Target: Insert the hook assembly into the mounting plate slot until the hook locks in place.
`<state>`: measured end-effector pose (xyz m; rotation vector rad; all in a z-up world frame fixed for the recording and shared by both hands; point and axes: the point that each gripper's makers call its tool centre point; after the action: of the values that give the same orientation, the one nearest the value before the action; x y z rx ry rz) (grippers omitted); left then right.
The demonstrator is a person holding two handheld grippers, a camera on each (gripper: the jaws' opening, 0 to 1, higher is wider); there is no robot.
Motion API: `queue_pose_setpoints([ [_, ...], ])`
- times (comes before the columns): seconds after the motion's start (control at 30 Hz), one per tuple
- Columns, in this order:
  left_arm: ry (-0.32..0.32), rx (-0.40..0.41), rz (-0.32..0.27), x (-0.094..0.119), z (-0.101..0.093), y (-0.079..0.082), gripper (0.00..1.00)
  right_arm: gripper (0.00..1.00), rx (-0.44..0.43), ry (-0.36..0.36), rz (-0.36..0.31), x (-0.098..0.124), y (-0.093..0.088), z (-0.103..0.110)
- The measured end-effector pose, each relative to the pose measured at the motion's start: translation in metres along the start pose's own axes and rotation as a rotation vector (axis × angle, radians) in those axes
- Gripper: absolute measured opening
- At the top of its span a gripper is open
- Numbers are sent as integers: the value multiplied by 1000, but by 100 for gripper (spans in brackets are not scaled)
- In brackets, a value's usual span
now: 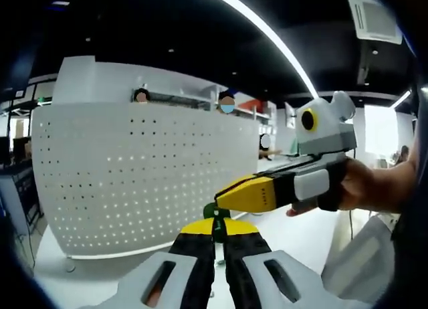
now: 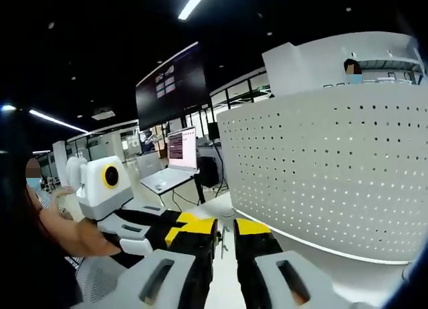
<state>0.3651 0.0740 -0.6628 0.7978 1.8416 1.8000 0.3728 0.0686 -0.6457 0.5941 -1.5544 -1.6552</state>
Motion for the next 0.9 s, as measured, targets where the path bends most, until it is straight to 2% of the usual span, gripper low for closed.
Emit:
queue_pose_setpoints([
  [0.33, 24, -17, -1, 3, 9, 3, 3, 27, 40, -21, -12, 6, 0, -6],
  [0.9, 93, -40, -15, 14, 39, 17, 3, 58, 113, -92, -27, 12, 0, -22],
])
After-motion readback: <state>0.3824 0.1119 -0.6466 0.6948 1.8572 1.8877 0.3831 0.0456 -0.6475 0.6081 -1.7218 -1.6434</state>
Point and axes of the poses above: the point that each gripper's makers call its tool centre point, and the gripper's own axes: x roughly backward along the fingers, z roughly to its left, y roughly out of its top, and after that the axes turned 4 degrees about -y, right-handed
